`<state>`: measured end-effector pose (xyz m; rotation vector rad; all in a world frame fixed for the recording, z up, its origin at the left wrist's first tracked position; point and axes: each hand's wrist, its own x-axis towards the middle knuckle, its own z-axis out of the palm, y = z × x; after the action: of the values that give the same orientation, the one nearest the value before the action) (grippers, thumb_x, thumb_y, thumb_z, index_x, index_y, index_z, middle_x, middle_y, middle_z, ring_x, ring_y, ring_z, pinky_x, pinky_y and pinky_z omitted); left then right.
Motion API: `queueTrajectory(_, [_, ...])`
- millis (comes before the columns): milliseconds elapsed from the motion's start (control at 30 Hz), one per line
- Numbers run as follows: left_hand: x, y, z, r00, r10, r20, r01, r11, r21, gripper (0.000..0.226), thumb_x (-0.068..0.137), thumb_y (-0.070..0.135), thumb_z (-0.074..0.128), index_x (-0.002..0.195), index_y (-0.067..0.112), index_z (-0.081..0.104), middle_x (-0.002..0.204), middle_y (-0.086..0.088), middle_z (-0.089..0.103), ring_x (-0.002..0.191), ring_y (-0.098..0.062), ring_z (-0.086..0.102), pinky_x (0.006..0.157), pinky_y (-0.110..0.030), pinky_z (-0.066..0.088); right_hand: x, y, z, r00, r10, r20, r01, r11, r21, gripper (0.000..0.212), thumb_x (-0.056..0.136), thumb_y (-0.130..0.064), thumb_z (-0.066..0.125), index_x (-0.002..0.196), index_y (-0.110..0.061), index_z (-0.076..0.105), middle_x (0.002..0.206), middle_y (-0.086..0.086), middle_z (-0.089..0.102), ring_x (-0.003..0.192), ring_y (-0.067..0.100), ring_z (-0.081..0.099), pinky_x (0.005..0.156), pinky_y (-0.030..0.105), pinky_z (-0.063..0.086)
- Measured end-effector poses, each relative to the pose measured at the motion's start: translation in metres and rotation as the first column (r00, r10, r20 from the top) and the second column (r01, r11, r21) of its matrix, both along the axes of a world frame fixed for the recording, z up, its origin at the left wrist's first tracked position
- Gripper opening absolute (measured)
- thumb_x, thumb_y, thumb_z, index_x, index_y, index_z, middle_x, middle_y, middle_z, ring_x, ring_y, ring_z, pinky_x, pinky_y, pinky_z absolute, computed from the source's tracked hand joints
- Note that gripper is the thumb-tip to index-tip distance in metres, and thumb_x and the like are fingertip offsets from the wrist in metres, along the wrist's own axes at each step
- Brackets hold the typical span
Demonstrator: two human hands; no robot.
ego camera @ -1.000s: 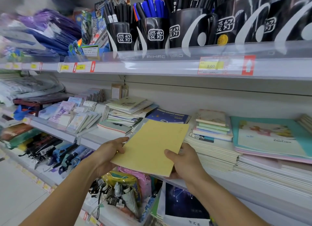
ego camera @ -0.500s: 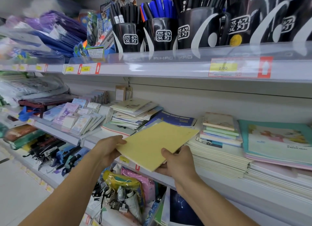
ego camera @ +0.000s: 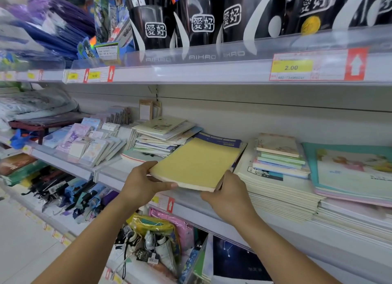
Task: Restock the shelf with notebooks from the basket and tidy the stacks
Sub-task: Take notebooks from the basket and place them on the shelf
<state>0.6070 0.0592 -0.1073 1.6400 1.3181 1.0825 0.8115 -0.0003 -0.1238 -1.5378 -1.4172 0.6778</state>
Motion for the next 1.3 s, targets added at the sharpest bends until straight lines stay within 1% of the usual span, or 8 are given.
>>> queueTrajectory(167, [0.009,0.027,-0.004,0.989,0.025,-0.148,-0.008,0.993,0.117,0.049,0.064,0.022,0.088,0.099,0.032,0.055,0.095,0.016,0.060,0.094,-0.015,0.058,0.073,-0.020,0.049,0.003,0.016,-0.002,0.993,-0.111,-0.031,0.111,0.994,0.005,0.033,0.081,-0.028,0.079,0.100,-0.012,0.058,0.094,0.003,0.068,0.078,0.023,0.069,0.070,0.033,0.059])
queueTrajectory(367, [0.021,0.044,-0.013,0.970,0.090,-0.224,-0.044,0.979,0.201,0.079,0.068,0.032,0.085,0.135,0.008,0.052,0.121,-0.003,0.059,0.108,-0.019,0.054,0.095,-0.028,0.046,0.002,0.030,-0.010,0.963,-0.248,0.104,0.243,0.968,0.060,0.018,0.092,-0.020,0.067,0.090,-0.014,0.050,0.088,0.011,0.065,0.080,0.030,0.068,0.070,0.045,0.060])
queueTrajectory(500, [0.031,0.045,-0.021,0.971,0.128,-0.200,-0.083,0.971,0.223,0.082,0.071,0.038,0.082,0.141,0.012,0.046,0.133,-0.007,0.057,0.123,-0.025,0.052,0.100,-0.033,0.044,0.003,0.030,-0.009,0.915,-0.309,0.262,0.300,0.951,0.075,0.017,0.098,-0.021,0.058,0.104,-0.005,0.055,0.091,0.011,0.064,0.079,0.027,0.066,0.061,0.033,0.056])
queueTrajectory(600, [0.039,0.044,-0.021,0.961,0.158,-0.227,-0.103,0.966,0.238,0.084,0.073,0.042,0.080,0.143,0.013,0.043,0.136,-0.006,0.056,0.125,-0.024,0.051,0.097,-0.030,0.042,0.004,0.022,0.001,0.853,-0.336,0.400,0.334,0.939,0.076,0.025,0.101,-0.021,0.054,0.116,-0.001,0.054,0.101,0.009,0.066,0.085,0.021,0.063,0.049,0.017,0.032])
queueTrajectory(833, [0.030,0.043,-0.018,0.959,0.214,-0.187,-0.170,0.960,0.224,0.083,0.071,0.047,0.080,0.137,0.011,0.046,0.128,-0.005,0.058,0.117,-0.021,0.055,0.086,-0.024,0.041,-0.013,0.013,0.040,0.804,-0.307,0.510,0.169,0.939,0.299,0.049,0.095,-0.033,0.058,0.137,-0.010,0.048,0.100,0.005,0.069,0.096,0.024,0.065,0.072,0.030,0.049])
queueTrajectory(933, [0.002,0.052,-0.016,0.969,0.184,-0.165,-0.161,0.976,0.143,0.071,0.076,0.049,0.076,0.133,0.015,0.051,0.119,-0.003,0.061,0.105,-0.020,0.058,0.079,-0.028,0.046,-0.026,0.069,0.054,0.818,-0.067,0.571,-0.023,0.989,0.148,0.043,0.093,-0.030,0.059,0.131,-0.009,0.057,0.131,0.008,0.055,0.124,0.027,0.049,0.097,0.034,0.045])
queueTrajectory(1033, [-0.019,0.059,-0.012,0.978,0.150,-0.144,-0.134,0.984,0.114,0.056,0.078,0.045,0.075,0.125,0.020,0.056,0.111,-0.001,0.064,0.097,-0.017,0.063,0.070,-0.027,0.049,-0.036,0.124,0.053,0.787,0.070,0.613,-0.041,0.997,-0.061,0.046,0.086,-0.043,0.063,0.114,-0.006,0.064,0.126,0.010,0.056,0.121,0.029,0.050,0.095,0.038,0.049])
queueTrajectory(1300, [-0.030,0.073,-0.023,0.987,0.109,-0.117,-0.104,0.993,0.047,0.045,0.082,0.038,0.073,0.120,0.022,0.056,0.106,0.001,0.066,0.096,-0.017,0.064,0.072,-0.028,0.051,-0.045,0.176,0.045,0.804,0.111,0.584,0.040,0.970,-0.240,0.100,0.054,-0.086,0.050,0.131,-0.023,0.058,0.140,0.006,0.050,0.124,0.031,0.050,0.102,0.043,0.044])
